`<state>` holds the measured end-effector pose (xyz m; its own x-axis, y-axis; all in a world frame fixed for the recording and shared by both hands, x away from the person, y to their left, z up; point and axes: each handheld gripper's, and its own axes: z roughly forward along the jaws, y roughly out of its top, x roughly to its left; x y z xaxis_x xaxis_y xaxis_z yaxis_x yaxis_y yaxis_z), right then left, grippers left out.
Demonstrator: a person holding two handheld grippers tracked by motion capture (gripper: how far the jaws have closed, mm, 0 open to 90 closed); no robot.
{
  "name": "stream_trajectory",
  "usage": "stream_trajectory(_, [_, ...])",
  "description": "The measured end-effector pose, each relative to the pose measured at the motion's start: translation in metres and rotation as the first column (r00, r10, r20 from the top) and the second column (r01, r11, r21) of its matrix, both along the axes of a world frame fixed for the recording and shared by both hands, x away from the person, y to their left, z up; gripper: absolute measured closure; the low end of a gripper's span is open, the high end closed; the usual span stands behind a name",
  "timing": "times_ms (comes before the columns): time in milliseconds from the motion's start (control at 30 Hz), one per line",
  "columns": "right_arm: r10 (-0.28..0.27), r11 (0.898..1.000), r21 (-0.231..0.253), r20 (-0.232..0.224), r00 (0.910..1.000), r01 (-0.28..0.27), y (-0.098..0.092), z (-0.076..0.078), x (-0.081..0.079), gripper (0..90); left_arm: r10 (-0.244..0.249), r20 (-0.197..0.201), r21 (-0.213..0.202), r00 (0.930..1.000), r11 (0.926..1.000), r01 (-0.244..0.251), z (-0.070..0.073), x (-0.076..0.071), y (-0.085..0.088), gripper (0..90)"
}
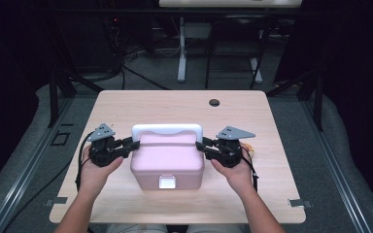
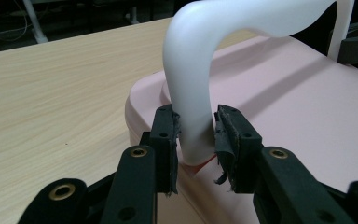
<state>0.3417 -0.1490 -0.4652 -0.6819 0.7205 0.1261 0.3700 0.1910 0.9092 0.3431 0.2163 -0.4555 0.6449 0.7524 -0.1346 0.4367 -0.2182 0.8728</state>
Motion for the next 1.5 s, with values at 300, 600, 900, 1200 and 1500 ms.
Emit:
stream_trajectory(300, [0.007, 1.000, -0.013, 0.020, 0.9998, -0.007, 0.000, 0.001, -0.006, 73.5, -0.013, 0.021, 0.020, 0.9997, 0.9997, 0.013, 0.002, -0.008, 0.002, 73.2])
stream_trajectory(600, [0.027, 1.000, -0.007, 0.004, 0.9996, -0.027, 0.001, 0.002, -0.011, 73.7, -0.017, 0.003, 0.026, 0.9999, 0.9995, 0.017, 0.004, -0.013, 0.004, 73.3])
stream_trajectory(900, [0.033, 0.999, -0.008, -0.001, 0.9995, -0.033, 0.003, 0.002, -0.013, 73.7, -0.016, -0.007, 0.024, 0.9998, 0.9996, 0.016, 0.005, -0.015, 0.006, 73.3])
stream_trajectory(1200, [0.025, 1.000, 0.007, 0.004, 0.9997, -0.025, 0.004, 0.006, -0.015, 73.8, -0.017, 0.001, 0.009, 0.9999, 0.9998, 0.017, 0.009, -0.015, 0.009, 73.4])
stream_trajectory(1500, [0.024, 0.999, 0.030, 0.004, 0.9997, -0.024, 0.004, 0.010, -0.014, 74.0, -0.013, 0.009, -0.013, 0.9999, 0.9998, 0.013, 0.011, -0.014, 0.010, 73.3])
